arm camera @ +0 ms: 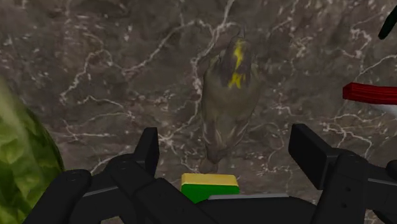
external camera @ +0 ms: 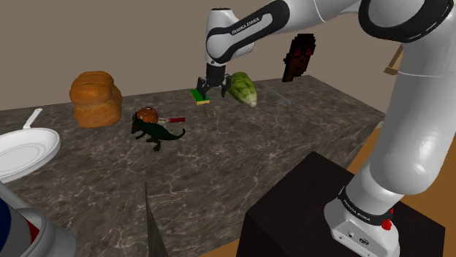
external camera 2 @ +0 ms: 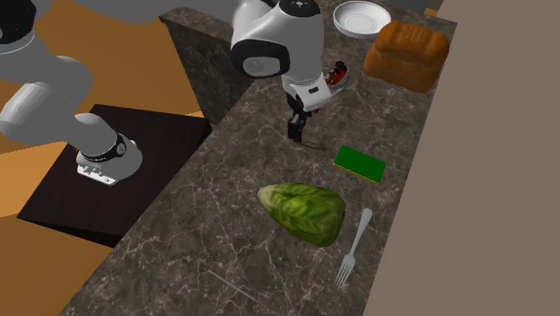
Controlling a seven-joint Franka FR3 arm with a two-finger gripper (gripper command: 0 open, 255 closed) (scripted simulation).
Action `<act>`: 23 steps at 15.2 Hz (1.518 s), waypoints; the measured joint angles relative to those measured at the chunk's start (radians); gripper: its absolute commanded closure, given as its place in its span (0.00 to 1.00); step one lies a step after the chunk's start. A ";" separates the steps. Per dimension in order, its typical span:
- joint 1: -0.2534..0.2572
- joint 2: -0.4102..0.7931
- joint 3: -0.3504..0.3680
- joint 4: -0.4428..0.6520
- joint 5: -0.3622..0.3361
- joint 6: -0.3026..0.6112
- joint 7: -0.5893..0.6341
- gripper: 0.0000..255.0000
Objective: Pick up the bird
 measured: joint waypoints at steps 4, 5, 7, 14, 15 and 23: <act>0.017 0.135 -0.008 0.122 -0.026 0.007 0.025 0.00; 0.017 0.148 -0.009 0.127 -0.028 0.015 0.027 0.00; 0.020 0.164 -0.011 0.123 -0.032 0.034 0.031 0.00; 0.022 0.195 -0.014 0.110 -0.038 0.080 0.035 1.00; 0.021 0.196 -0.014 0.110 -0.038 0.081 0.035 1.00; 0.022 0.193 -0.014 0.111 -0.038 0.077 0.036 1.00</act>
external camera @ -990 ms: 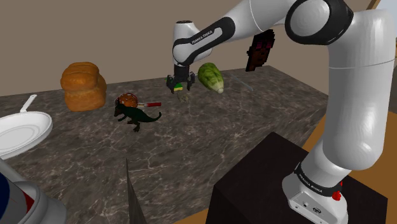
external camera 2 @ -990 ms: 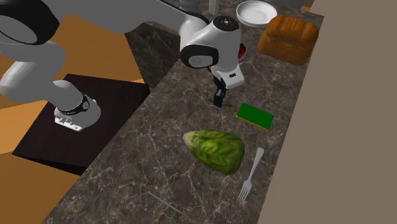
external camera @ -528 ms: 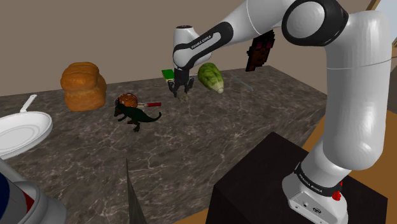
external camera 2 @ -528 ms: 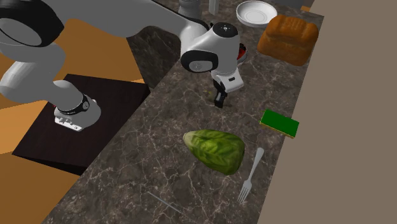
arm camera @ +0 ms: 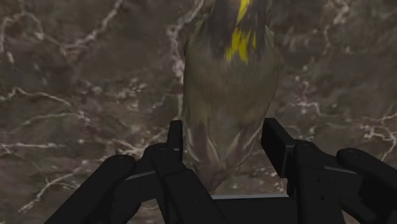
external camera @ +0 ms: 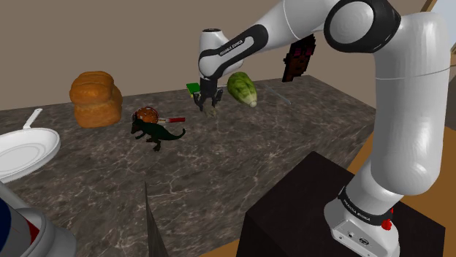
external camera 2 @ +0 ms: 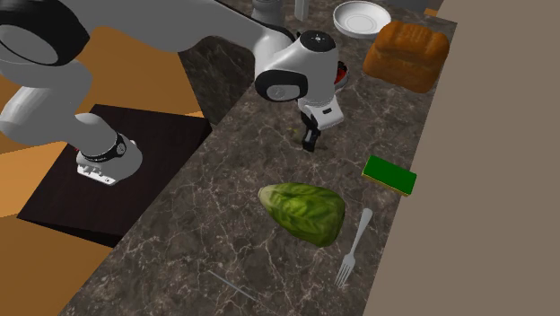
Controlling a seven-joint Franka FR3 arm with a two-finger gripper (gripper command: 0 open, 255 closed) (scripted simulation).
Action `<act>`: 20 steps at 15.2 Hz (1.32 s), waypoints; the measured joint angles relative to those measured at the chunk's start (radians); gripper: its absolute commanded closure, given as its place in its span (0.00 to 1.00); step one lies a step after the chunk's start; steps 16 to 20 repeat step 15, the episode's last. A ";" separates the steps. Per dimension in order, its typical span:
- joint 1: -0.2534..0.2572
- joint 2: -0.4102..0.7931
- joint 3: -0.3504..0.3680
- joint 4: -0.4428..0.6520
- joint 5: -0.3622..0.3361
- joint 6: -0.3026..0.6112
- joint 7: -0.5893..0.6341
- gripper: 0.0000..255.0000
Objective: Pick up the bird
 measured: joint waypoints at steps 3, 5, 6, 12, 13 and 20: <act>-0.001 -0.015 0.002 0.011 0.004 -0.026 -0.002 1.00; -0.003 -0.032 0.004 0.012 0.007 -0.045 -0.005 1.00; -0.004 -0.040 0.004 0.017 0.009 -0.057 -0.007 1.00; -0.004 -0.066 0.008 0.060 0.015 -0.127 -0.012 1.00; -0.005 -0.072 0.008 0.065 0.017 -0.138 -0.014 1.00; -0.005 -0.076 0.009 0.082 0.018 -0.158 -0.015 1.00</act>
